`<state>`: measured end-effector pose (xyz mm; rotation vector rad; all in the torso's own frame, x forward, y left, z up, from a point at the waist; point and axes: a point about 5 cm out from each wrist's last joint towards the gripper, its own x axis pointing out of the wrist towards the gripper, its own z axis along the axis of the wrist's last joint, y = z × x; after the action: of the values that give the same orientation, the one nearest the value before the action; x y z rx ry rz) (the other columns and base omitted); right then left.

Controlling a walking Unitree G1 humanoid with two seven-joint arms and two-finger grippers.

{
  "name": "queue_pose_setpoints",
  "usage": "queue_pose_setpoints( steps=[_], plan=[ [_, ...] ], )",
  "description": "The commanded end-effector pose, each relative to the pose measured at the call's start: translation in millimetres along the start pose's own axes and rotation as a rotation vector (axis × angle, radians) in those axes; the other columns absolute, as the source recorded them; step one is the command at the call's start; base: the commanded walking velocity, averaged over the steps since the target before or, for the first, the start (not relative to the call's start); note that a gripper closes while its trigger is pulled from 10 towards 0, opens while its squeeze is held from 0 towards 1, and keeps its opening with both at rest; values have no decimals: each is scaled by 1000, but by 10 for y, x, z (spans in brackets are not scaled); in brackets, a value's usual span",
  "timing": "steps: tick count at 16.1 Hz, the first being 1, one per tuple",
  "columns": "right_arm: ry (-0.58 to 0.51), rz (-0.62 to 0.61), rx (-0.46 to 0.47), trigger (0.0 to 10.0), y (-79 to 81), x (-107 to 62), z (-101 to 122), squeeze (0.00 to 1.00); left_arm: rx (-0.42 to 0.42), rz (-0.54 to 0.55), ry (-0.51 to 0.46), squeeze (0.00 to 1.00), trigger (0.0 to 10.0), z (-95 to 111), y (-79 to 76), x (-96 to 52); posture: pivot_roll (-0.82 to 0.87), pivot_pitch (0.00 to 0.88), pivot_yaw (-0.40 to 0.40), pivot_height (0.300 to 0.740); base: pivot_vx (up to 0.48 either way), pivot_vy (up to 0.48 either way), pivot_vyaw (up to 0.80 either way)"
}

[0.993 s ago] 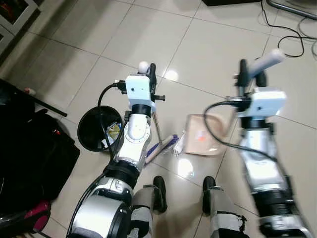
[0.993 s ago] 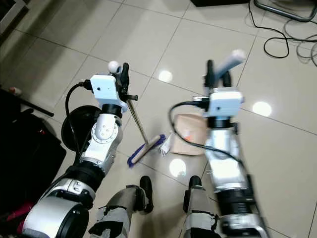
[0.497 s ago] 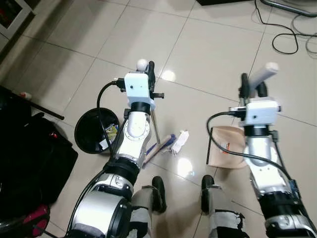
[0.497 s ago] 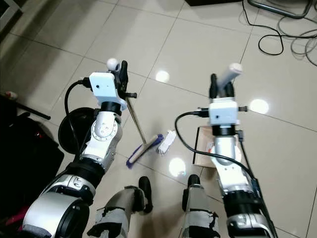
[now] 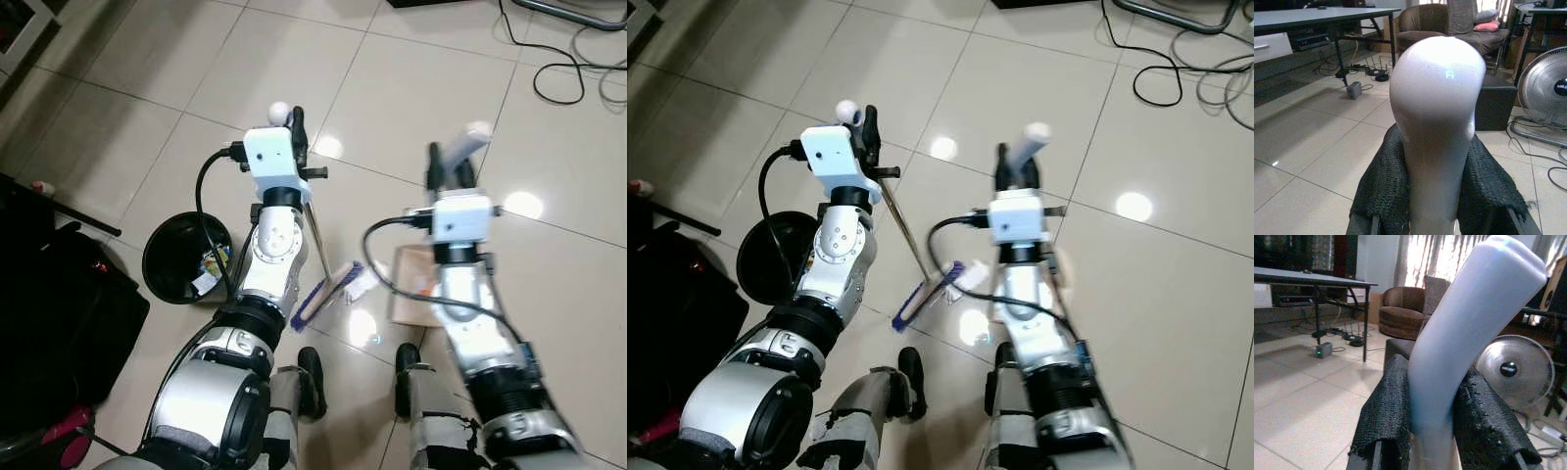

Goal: Sweep floor

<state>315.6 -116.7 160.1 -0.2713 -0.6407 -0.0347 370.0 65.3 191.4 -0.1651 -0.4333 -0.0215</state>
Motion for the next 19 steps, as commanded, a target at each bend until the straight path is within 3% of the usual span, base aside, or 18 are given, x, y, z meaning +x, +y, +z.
queue_pose_setpoints(
  steps=[1, 5, 8, 10, 12, 14, 16, 19],
  plan=[
    [50, 47, 66, 10000, 226, -169, -37, 0, -56, 42, 47, 0, 10000, -83, -69, -59, 133, 417, 194, 740, 0, 0, 0],
    [52, 71, 108, 10000, 386, -234, 28, 0, -108, 157, 53, 0, 10000, -50, 10, 6, 123, 404, 182, 740, 0, 0, 0],
    [76, 31, 120, 10000, 346, -197, -5, 0, -214, 240, 37, 0, 10000, 65, 32, 120, 115, 382, 179, 740, 0, 0, 0],
    [82, 21, 109, 10000, 275, -159, -40, 0, -306, 224, 9, 0, 10000, 194, -28, 215, 120, 369, 175, 740, 0, 0, 0],
    [91, 9, 96, 10000, 218, -125, -77, 0, -334, 185, -10, 0, 10000, 255, -65, 251, 117, 347, 170, 740, 0, 0, 0],
    [93, -2, 83, 10000, 140, -88, -110, 0, -309, 113, -41, 0, 10000, 333, -58, 295, 113, 323, 163, 740, 0, 0, 0],
    [94, -2, 78, 10000, 71, -57, -143, 0, -192, -10, -86, 0, 10000, 450, -11, 373, 108, 270, 159, 740, 0, 0, 0],
    [80, -27, 79, 10000, -62, -25, -128, 0, -124, -110, -109, 0, 10000, 563, 144, 450, 93, 236, 151, 740, 0, 0, 0]
  ],
)
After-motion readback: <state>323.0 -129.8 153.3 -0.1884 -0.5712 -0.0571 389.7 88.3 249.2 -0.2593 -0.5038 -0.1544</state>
